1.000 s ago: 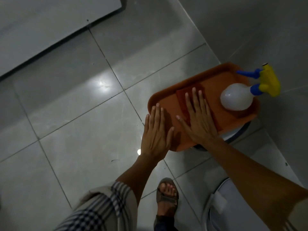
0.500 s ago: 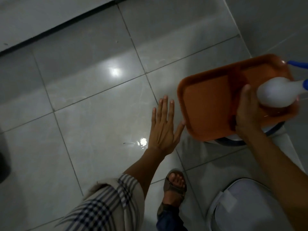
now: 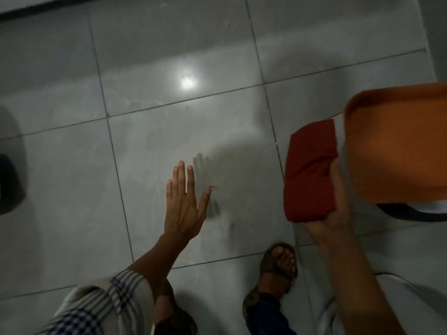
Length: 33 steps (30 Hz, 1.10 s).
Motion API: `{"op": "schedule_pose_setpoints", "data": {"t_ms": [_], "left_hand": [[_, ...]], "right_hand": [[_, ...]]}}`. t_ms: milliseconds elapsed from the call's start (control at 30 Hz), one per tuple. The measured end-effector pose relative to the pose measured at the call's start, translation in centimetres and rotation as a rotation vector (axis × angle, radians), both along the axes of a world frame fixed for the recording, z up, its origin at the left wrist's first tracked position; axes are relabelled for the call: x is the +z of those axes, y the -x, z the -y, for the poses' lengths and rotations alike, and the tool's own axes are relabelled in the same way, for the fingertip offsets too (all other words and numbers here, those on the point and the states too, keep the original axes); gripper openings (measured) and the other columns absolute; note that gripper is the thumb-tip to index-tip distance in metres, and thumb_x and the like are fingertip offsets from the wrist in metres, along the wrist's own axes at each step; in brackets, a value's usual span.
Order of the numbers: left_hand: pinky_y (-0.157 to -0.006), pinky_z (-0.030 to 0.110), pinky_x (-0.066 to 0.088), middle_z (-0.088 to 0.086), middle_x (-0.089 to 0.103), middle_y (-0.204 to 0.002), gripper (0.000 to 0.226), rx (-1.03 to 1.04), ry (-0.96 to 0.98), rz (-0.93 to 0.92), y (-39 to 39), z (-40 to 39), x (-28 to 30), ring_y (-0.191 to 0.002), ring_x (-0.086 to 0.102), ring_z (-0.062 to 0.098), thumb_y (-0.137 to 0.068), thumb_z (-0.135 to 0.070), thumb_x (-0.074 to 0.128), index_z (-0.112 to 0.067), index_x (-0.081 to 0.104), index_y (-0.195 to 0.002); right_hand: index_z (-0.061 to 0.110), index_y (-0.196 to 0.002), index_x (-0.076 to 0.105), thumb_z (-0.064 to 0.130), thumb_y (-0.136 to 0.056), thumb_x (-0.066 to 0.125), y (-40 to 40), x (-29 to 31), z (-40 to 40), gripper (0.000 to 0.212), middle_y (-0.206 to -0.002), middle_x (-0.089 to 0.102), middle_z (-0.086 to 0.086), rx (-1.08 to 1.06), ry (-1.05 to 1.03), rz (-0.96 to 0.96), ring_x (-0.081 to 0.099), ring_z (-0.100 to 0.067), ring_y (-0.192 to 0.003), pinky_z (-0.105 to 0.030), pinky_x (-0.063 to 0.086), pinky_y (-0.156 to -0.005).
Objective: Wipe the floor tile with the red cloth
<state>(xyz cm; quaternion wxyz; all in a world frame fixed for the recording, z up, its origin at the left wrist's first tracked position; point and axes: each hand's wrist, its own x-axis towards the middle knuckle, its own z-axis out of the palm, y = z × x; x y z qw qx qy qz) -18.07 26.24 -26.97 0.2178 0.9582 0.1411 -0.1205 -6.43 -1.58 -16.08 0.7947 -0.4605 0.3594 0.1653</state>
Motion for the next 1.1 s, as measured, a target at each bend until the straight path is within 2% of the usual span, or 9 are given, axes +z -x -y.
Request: {"op": "schedule_pose_setpoints", "data": {"t_ms": [167,267,333,400,567,767,933,1033,1100], "left_hand": [[-0.139,0.05,0.001,0.007,-0.008,-0.186,0.085,0.115,0.032,-0.074,3.9,-4.0,-7.7,-0.173,-0.009,0.026,-0.111,-0.063,0.027,-0.015,0.002,-0.177],[-0.14,0.052,0.004,0.007,-0.005,-0.186,0.082,0.13,0.052,-0.09,6.3,-5.7,-12.2,-0.173,-0.007,0.026,-0.113,-0.059,0.028,-0.014,0.002,-0.177],[-0.139,0.051,0.003,0.007,-0.006,-0.186,0.079,0.112,0.065,-0.098,7.7,-6.7,-14.1,-0.173,-0.007,0.025,-0.114,-0.055,0.03,-0.015,0.001,-0.177],[-0.14,0.052,0.004,0.008,-0.005,-0.186,0.076,0.087,0.069,-0.1,9.0,-7.8,-15.3,-0.173,-0.006,0.025,-0.116,-0.05,0.03,-0.014,0.003,-0.176],[-0.14,0.049,0.001,0.007,-0.005,-0.186,0.072,-0.03,0.028,-0.081,9.4,-10.0,-16.8,-0.173,-0.006,0.025,-0.116,-0.049,0.023,-0.016,0.004,-0.176],[-0.14,0.049,-0.001,0.007,-0.003,-0.186,0.069,-0.03,0.066,-0.025,6.5,-10.1,-16.8,-0.173,-0.004,0.024,-0.116,-0.043,0.022,-0.014,0.006,-0.177],[-0.14,0.052,0.0,0.007,-0.005,-0.186,0.071,-0.05,0.05,-0.043,8.3,-9.9,-17.0,-0.173,-0.006,0.025,-0.115,-0.046,0.02,-0.015,0.005,-0.176],[-0.14,0.051,-0.002,0.006,-0.006,-0.186,0.071,-0.077,0.024,-0.037,9.1,-10.2,-17.5,-0.173,-0.008,0.024,-0.115,-0.047,0.019,-0.015,0.004,-0.177],[-0.14,0.051,-0.003,0.008,-0.004,-0.186,0.071,-0.056,0.005,-0.015,9.1,-9.9,-18.0,-0.173,-0.006,0.026,-0.115,-0.046,0.021,-0.013,0.006,-0.177]], "right_hand": [[0.019,-0.172,0.037,0.039,-0.122,0.03,3.4,-12.0,-6.8,0.055,-0.172,0.046,0.001,0.677,0.728,0.258,0.044,-0.011,-0.155,-0.028,0.034,-0.129],[0.014,-0.177,0.013,0.042,-0.119,0.026,8.4,-22.1,-9.0,0.066,-0.187,0.01,-0.007,1.187,1.044,0.477,0.007,-0.02,-0.172,-0.05,0.015,-0.141],[0.007,-0.177,0.01,0.044,-0.118,0.028,11.6,-26.8,-9.7,0.072,-0.187,0.006,-0.016,1.367,1.367,0.596,0.003,-0.034,-0.173,-0.059,0.015,-0.139],[0.003,-0.176,0.01,0.042,-0.119,0.031,12.6,-28.1,-10.8,0.072,-0.186,0.007,-0.019,1.323,1.521,0.602,0.007,-0.038,-0.173,-0.059,0.016,-0.139],[0.008,-0.177,0.011,0.041,-0.119,0.026,9.6,-28.5,-15.6,0.069,-0.187,0.009,-0.015,1.136,1.635,0.55,0.008,-0.036,-0.173,-0.057,0.018,-0.139],[0.012,-0.178,0.008,0.038,-0.119,0.033,15.6,-27.8,-16.9,0.069,-0.188,0.003,-0.011,1.402,1.443,0.834,0.0,-0.031,-0.174,-0.053,0.014,-0.14],[0.017,-0.178,0.015,0.04,-0.116,0.038,20.6,-27.2,-10.4,0.069,-0.188,0.007,-0.008,1.29,1.516,0.559,0.008,-0.032,-0.174,-0.059,0.023,-0.136],[0.016,-0.178,0.014,0.042,-0.118,0.033,14.7,-27.4,-10.6,0.068,-0.187,0.01,-0.009,1.071,1.632,0.374,0.011,-0.032,-0.173,-0.057,0.022,-0.137],[0.016,-0.178,0.015,0.043,-0.118,0.028,9.1,-28.0,-13.2,0.067,-0.187,0.013,-0.009,0.985,1.652,0.403,0.013,-0.032,-0.173,-0.055,0.021,-0.137]]}}
